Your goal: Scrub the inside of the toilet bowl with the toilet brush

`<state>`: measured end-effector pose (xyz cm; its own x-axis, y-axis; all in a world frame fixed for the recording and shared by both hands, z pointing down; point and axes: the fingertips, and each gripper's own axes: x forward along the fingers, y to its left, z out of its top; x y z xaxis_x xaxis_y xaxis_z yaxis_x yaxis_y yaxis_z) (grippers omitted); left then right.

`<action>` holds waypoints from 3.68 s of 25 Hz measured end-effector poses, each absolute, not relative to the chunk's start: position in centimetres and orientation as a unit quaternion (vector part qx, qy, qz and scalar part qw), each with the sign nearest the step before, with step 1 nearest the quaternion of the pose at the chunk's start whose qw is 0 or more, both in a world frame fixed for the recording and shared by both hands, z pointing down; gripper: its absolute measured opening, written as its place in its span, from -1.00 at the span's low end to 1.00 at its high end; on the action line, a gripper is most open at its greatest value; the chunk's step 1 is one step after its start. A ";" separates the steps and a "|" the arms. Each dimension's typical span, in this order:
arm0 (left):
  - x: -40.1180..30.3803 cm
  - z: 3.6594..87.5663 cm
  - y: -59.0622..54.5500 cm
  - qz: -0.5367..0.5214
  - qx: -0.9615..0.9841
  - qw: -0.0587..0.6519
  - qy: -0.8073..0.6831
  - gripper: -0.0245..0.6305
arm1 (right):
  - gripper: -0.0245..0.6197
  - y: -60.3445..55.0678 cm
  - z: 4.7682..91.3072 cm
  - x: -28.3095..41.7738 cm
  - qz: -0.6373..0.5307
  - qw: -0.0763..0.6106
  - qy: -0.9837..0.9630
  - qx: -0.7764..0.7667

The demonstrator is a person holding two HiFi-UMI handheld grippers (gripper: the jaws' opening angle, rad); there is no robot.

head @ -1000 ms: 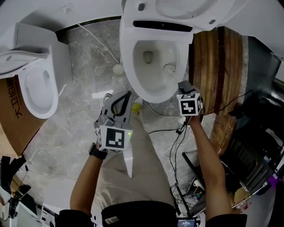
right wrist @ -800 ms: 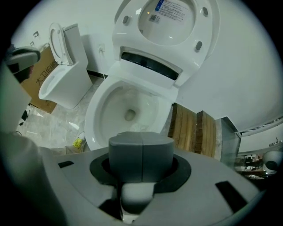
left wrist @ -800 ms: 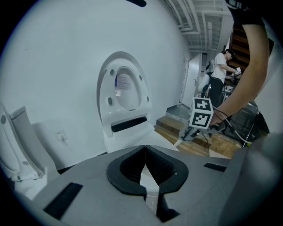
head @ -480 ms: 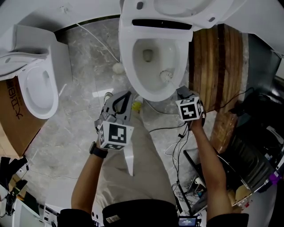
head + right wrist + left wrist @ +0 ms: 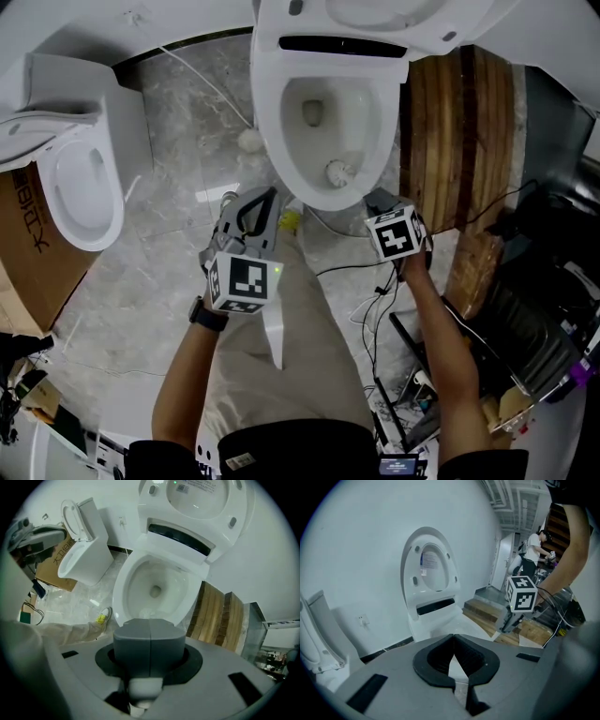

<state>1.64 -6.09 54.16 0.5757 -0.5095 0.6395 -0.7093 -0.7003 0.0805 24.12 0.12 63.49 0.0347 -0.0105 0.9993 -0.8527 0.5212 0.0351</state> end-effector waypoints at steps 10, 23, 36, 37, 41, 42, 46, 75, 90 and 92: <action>0.1 54.4 -5.8 0.298 0.865 0.175 -0.364 -0.87 | -0.43 0.5 64.0 21.1 0.370 0.601 -0.619 0.344; -1.5 54.9 -5.8 0.292 0.857 0.187 -0.380 -0.87 | -0.43 -3.8 65.4 17.5 0.364 0.567 -0.649 0.352; -1.8 55.9 -6.6 0.299 0.857 0.191 -0.374 -0.87 | -0.43 -9.2 66.4 16.6 0.354 0.517 -0.674 0.392; -1.8 55.9 -6.7 0.298 0.857 0.191 -0.374 -0.87 | -0.43 -9.5 66.4 17.0 0.344 0.519 -0.677 0.393; -2.2 56.4 -7.2 0.303 0.853 0.194 -0.377 -0.87 | -0.43 -9.8 66.7 20.4 0.297 0.563 -0.667 0.387; -2.3 56.6 -7.3 0.305 0.852 0.195 -0.378 -0.87 | -0.43 -9.8 66.9 21.3 0.281 0.578 -0.664 0.382; -2.1 57.2 -7.4 0.309 0.847 0.202 -0.382 -0.87 | -0.43 -8.4 68.2 23.3 0.214 0.643 -0.657 0.330; 1.4 56.6 -8.3 0.302 0.858 0.208 -0.359 -0.87 | -0.43 -11.0 70.6 18.5 0.329 0.523 -0.694 0.370; 4.4 57.4 -6.7 0.309 0.853 0.223 -0.356 -0.87 | -0.43 -18.8 72.2 20.0 0.224 0.542 -0.723 0.366; 5.9 56.8 -6.6 0.303 0.861 0.216 -0.346 -0.87 | -0.43 -19.4 72.4 20.4 0.214 0.551 -0.717 0.371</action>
<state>5.91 -6.61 56.81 0.5772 -0.4645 0.6716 -0.7262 -0.6681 0.1621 20.41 -19.45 72.41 -0.1184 -0.2957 0.9479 -0.7665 0.6340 0.1021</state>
